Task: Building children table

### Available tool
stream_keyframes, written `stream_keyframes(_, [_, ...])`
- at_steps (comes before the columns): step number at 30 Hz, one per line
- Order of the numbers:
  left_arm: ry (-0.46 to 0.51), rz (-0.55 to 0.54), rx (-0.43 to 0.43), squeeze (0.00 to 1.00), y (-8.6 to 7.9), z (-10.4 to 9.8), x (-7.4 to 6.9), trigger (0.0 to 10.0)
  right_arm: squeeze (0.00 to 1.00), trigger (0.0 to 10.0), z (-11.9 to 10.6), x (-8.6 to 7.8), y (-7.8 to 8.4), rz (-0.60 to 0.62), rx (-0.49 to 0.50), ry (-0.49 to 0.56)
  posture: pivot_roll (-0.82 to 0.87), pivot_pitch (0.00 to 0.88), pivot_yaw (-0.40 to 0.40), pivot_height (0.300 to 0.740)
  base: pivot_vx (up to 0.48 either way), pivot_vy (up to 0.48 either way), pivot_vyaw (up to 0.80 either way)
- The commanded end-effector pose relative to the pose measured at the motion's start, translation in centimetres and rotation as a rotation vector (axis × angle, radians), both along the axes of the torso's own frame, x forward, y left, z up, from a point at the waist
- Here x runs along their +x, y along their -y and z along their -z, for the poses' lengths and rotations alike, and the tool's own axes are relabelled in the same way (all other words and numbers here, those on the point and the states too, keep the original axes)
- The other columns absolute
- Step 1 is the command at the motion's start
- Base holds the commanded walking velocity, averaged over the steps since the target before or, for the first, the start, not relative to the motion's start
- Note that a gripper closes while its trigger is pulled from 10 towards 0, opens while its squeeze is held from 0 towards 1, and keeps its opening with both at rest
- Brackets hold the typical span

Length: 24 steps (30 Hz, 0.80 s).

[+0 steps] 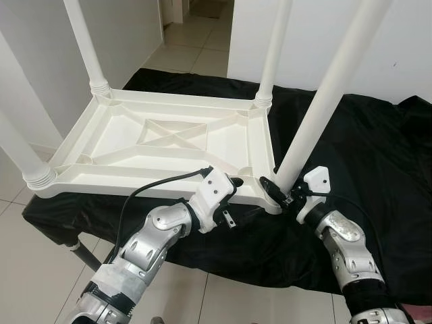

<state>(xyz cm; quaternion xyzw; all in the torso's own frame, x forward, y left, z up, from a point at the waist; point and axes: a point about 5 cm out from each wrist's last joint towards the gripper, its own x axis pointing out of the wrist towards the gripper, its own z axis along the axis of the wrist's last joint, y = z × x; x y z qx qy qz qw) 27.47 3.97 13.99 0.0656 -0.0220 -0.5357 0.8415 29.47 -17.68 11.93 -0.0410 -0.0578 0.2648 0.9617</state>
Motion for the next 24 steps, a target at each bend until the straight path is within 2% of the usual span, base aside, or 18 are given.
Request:
stream_keyframes(1, [-0.004, 0.092, 0.012, 0.0, 0.2, -0.2, -0.3, 10.0, 0.0, 10.0, 0.3, -0.1, 0.0, 0.056, 0.008, -0.025, -0.07, 0.0, -0.002, 0.74, 0.0, 0.0, 0.0])
stream_keyframes(4, [-0.002, 0.092, 0.014, 0.0, 0.2, -0.2, -0.3, 10.0, 0.0, 10.0, 0.8, 0.2, 0.0, 0.183, -0.041, -0.041, -0.08, 0.0, 0.001, 0.74, 0.0, 0.0, 0.0])
stream_keyframes(8, [-0.005, 0.097, 0.013, 0.0, 0.3, -0.2, -0.3, 10.0, 0.0, 10.0, 0.7, 0.3, -0.9, 0.297, 0.077, -0.094, -0.08, 0.0, 0.003, 0.74, 0.0, 0.0, 0.0])
stream_keyframes(11, [-0.005, 0.097, 0.013, 0.0, 0.3, -0.2, -0.4, 10.0, 0.0, 10.0, 0.7, 0.3, -1.1, 0.328, 0.089, -0.096, -0.08, 0.0, 0.005, 0.74, 0.0, 0.0, 0.0])
stream_keyframes(13, [-0.006, 0.099, 0.014, 0.0, 0.3, -0.2, -0.4, 10.0, 0.0, 10.0, 1.0, 0.2, -1.7, 0.494, 0.152, -0.118, -0.08, 0.0, 0.004, 0.74, 0.0, 0.0, 0.0])
stream_keyframes(14, [-0.006, 0.099, 0.014, 0.0, 0.3, -0.2, -0.4, 10.0, 0.0, 10.0, 1.0, 0.2, -1.7, 0.494, 0.152, -0.118, -0.08, 0.0, 0.004, 0.74, 0.0, 0.0, 0.0])
stream_keyframes(17, [-0.007, 0.1, 0.012, 0.0, 0.4, -0.2, -0.5, 10.0, 0.0, 10.0, 1.2, -0.3, -3.1, 0.699, 0.204, -0.129, -0.07, 0.0, 0.001, 0.74, 0.0, 0.0, 0.0])
stream_keyframes(19, [-0.008, 0.1, 0.011, 0.0, 0.4, -0.2, -0.5, 10.0, 0.0, 10.0, 1.2, -0.4, -3.4, 0.736, 0.206, -0.129, -0.07, 0.0, 0.001, 0.74, 0.0, 0.0, 0.0])
stream_keyframes(20, [-0.009, 0.099, 0.011, 0.0, 0.4, -0.2, -0.6, 10.0, 0.0, 10.0, 1.3, -0.5, -4.5, 0.72, 0.231, -0.14, -0.07, 0.0, -0.002, 0.74, 0.0, 0.0, 0.0])
stream_keyframes(24, [-0.012, 0.095, 0.009, 0.0, 0.4, -0.2, -0.6, 10.0, 0.0, 10.0, 1.1, -0.5, -5.8, 0.671, 0.256, -0.153, -0.06, 0.0, -0.002, 0.74, 0.0, 0.0, 0.0])
